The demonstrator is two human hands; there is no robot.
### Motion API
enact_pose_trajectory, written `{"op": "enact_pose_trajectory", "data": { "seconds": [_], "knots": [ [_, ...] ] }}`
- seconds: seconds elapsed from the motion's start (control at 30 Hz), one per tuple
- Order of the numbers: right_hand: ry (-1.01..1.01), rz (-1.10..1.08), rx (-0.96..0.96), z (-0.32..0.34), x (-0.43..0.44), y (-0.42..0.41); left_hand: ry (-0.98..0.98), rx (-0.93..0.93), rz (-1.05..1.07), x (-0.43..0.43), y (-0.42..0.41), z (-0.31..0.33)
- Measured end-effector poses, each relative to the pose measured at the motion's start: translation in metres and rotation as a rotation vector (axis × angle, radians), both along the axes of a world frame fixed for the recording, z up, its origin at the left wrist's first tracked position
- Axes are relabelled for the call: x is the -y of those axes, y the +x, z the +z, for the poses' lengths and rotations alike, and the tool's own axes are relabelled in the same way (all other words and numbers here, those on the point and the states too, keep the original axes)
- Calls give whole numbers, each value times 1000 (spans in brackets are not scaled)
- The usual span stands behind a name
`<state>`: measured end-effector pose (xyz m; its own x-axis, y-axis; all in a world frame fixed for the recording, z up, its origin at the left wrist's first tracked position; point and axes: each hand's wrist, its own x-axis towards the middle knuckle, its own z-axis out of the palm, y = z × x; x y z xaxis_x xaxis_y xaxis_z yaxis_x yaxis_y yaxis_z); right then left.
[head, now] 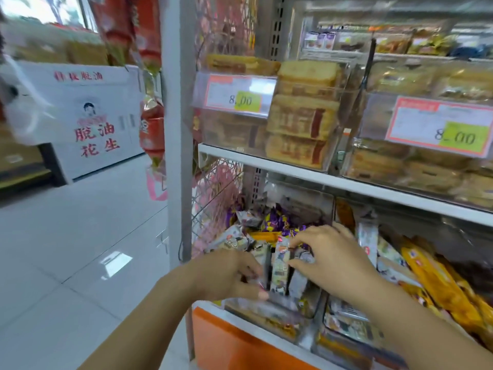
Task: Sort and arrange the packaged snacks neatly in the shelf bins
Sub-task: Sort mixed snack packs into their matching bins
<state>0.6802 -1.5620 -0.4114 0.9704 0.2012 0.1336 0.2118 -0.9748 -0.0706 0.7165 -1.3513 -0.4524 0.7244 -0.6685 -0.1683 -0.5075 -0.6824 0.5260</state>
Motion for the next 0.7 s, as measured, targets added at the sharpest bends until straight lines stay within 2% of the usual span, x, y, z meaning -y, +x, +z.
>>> {"op": "enact_pose_trajectory", "data": {
  "seconds": [0.13, 0.23, 0.33, 0.4, 0.53, 0.6, 0.7],
  "knots": [
    [-22, 14, -60, -2, 19, -5, 2, -49, 24, 10, 9, 2],
    [58, 53, -131, -6, 27, -5, -96, 107, 192, 21, 34, 6],
    [95, 90, -161, -7, 29, -3, -56, 231, 248, 40, 57, 6],
    [97, 118, -178, -7, 31, -1, -49, 189, 228, 52, 68, 3],
    [77, 132, -185, -9, 32, 1, -132, -43, 178, 69, 73, 8],
    [26, 137, -186, -16, 32, 2, -29, -103, 134, 74, 68, 10],
    [14, 132, -197, -18, 33, 2, 143, -81, 34, 73, 58, 9]
  ]
}}
